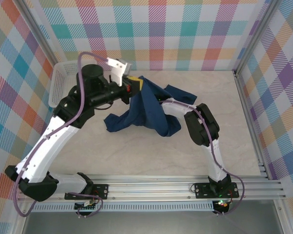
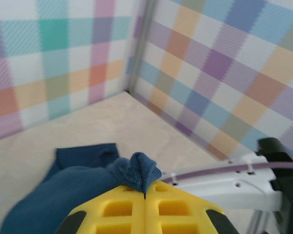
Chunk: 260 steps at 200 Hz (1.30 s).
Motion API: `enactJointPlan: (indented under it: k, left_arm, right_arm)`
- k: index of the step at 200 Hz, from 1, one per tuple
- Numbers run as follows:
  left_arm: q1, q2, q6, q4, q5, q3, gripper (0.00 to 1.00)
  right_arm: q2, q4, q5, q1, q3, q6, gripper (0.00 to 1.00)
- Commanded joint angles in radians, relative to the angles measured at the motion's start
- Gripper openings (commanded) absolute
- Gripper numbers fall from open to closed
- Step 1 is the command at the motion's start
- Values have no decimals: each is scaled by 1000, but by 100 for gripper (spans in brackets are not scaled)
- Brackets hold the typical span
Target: Fold the inside-out t-shirt
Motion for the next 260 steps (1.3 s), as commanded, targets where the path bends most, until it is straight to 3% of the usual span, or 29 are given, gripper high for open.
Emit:
enactJointPlan:
  k: [1,23,37,67,84,101,115,133,193,227,260]
  left_arm:
    - [33,-63,-14,70,-169,-37,0]
    - [94,-62,-41,44,-312,-73,0]
    - [154,-48,-65,41,-380,-115,0]
    - [334,42,-119,28,-403,-205,0]
    - [359,125,-104,43,-374,-232,0]
    - [358,205,-126,78,-234,-255,0]
    - [355,253,-174,145,-88,-297,0]
    - [350,283,-229,224,7,-358,0]
    - [372,452,-237,136,-142,-344,0]
    - [372,485,-243,163,-119,-404,0]
    - [379,409,-266,226,-147,-574,0]
  right_arm:
    - [12,-103,-67,3,-37,-35,12]
    - [-70,-77,-106,-2,-87,-60,0]
    - [-154,-56,-143,-2,-136,-83,0]
    - [-363,4,-278,-16,-269,-124,0]
    - [-448,75,-426,-17,-314,-111,0]
    - [-480,182,-566,-17,-317,-37,0]
    - [-496,254,-605,-17,-309,-9,0]
    - [-529,328,-604,-21,-304,-4,0]
    - [-663,501,-899,-112,-392,23,0]
    - [-730,526,-898,-162,-426,45,0]
    - [-814,445,-752,-245,-414,18,0]
